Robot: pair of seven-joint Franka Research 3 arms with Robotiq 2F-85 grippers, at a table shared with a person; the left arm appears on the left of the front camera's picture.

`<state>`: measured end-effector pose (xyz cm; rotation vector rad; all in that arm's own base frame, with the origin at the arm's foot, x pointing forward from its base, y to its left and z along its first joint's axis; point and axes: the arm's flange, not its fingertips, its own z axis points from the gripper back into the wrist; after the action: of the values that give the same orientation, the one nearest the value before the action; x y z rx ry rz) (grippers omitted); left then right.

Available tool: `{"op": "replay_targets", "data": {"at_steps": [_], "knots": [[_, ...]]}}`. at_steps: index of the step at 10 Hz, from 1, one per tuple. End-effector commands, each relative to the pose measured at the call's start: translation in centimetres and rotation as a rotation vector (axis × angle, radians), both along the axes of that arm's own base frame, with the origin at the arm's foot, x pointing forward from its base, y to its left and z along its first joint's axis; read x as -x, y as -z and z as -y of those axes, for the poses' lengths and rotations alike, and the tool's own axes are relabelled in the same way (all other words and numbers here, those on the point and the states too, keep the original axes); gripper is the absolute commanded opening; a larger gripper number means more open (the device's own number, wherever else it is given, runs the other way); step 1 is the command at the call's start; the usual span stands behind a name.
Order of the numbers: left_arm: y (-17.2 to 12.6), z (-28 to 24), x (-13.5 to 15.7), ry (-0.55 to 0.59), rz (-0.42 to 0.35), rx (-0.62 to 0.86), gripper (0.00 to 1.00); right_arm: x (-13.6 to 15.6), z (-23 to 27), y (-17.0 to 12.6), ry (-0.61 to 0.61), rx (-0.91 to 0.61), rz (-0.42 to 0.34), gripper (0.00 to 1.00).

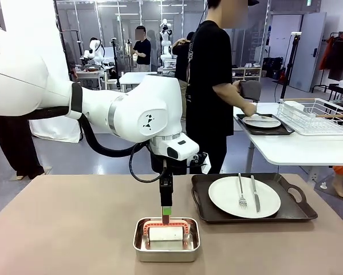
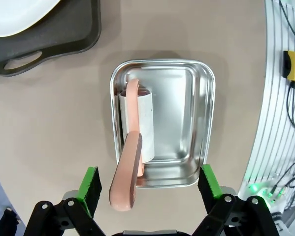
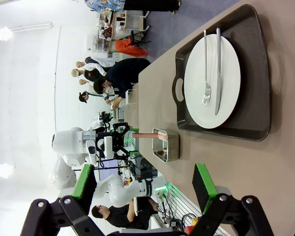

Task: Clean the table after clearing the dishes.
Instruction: When the left (or right) Handle tray is removed, use the left hand (or right hand) to clean the left (or right) side of the table with the Lint Roller.

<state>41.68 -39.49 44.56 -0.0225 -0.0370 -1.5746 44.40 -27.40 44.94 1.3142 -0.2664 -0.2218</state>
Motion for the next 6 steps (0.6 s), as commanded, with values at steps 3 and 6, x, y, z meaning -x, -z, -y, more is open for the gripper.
{"op": "replay_targets", "data": {"at_steps": [3,6], "knots": [[1.70,0.01,0.01,-0.043,0.068,-0.033,1.00,0.14,-0.14,-0.29,0.000,0.001,0.006,1.00],[2.03,0.05,-0.10,-0.033,0.079,-0.027,0.96,0.14,-0.14,-0.29,0.000,0.001,0.006,1.00]]}}
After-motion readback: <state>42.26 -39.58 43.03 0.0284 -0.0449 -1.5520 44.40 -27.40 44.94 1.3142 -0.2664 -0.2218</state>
